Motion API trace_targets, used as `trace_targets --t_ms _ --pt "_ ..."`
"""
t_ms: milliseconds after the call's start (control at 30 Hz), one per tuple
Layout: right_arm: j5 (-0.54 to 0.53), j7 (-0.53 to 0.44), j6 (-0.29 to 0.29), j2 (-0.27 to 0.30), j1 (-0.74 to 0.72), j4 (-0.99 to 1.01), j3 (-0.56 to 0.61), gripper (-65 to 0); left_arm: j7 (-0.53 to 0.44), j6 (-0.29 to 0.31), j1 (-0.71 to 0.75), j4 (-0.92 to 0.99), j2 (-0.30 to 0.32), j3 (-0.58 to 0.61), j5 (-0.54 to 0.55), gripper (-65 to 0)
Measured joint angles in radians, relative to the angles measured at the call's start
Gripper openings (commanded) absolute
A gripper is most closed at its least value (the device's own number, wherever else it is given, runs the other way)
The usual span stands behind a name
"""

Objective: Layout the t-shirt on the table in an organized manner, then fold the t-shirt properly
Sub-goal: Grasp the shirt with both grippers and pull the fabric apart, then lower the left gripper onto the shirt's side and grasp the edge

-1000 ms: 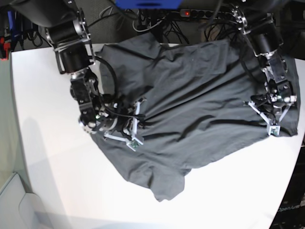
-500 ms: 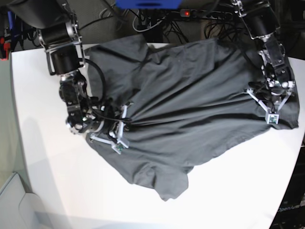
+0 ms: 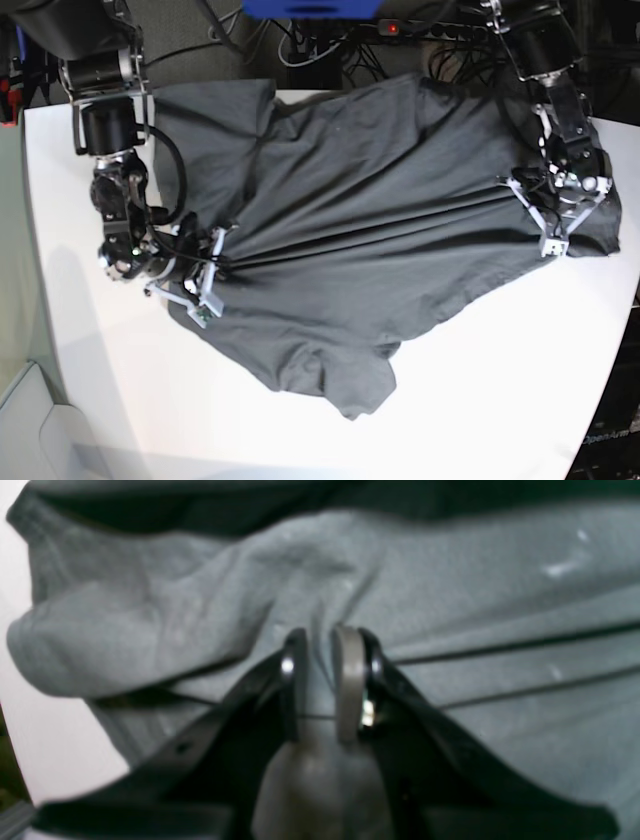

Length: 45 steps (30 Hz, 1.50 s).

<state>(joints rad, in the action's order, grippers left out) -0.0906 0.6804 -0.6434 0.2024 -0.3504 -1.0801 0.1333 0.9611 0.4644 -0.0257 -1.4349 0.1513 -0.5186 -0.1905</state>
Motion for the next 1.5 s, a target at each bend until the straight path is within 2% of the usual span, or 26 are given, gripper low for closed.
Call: trace_targets --t_ms 67,233,333,533,667,867,1033,1200,1333,1400,1500 --pt "0.004 0.007 0.0 -0.003 -0.001 -0.002 0.0 -65.0 0.042 0.0 0.004 -0.032 -0.003 0.0 -0.011 -54.4" --pt "0.034 0.028 0.013 -0.033 -0.008 -0.006 -0.005 -65.0 0.052 -0.007 0.005 -0.096 0.013 -0.01 -0.029 -54.4" --pt "0.058 0.062 0.019 -0.069 -0.005 -0.05 -0.001 -65.0 0.052 -0.007 0.005 -0.098 0.012 -0.009 -0.029 -54.4" --pt "0.056 0.056 0.015 -0.159 -0.039 -0.06 0.005 -65.0 0.045 -0.004 -0.054 -0.094 0.012 -0.015 -0.025 -54.4" --pt "0.058 0.056 0.015 -0.203 -0.043 -0.061 0.009 -65.0 0.058 -0.01 -0.099 -0.09 0.011 -0.072 -0.034 -54.3" --pt "0.053 0.055 0.015 -0.219 -0.03 -0.06 0.083 -65.0 0.052 -0.011 -0.162 0.002 -0.003 -0.064 -0.029 -54.3" --pt "0.056 0.054 0.015 -0.213 0.031 -0.06 0.088 -65.0 0.053 -0.011 -0.206 0.059 -0.052 -0.06 -0.033 -54.4" --pt "0.053 0.051 0.015 -0.212 0.035 -0.06 0.088 -65.0 0.045 -0.016 -0.245 0.097 -0.074 0.03 -0.03 -54.4" --pt "0.055 0.051 0.015 -0.213 0.035 -0.06 0.088 -65.0 0.04 -0.019 -0.299 0.211 -0.09 0.045 -0.03 -54.4" --pt "0.056 0.052 0.015 -0.212 0.035 -0.06 0.088 -65.0 0.013 -0.019 -0.319 0.264 -0.091 0.045 -0.037 -54.4" --pt "0.056 0.051 0.015 -0.211 0.035 -0.06 0.087 -65.0 -0.089 -0.019 -0.339 0.351 -0.089 0.045 -0.041 -54.4"
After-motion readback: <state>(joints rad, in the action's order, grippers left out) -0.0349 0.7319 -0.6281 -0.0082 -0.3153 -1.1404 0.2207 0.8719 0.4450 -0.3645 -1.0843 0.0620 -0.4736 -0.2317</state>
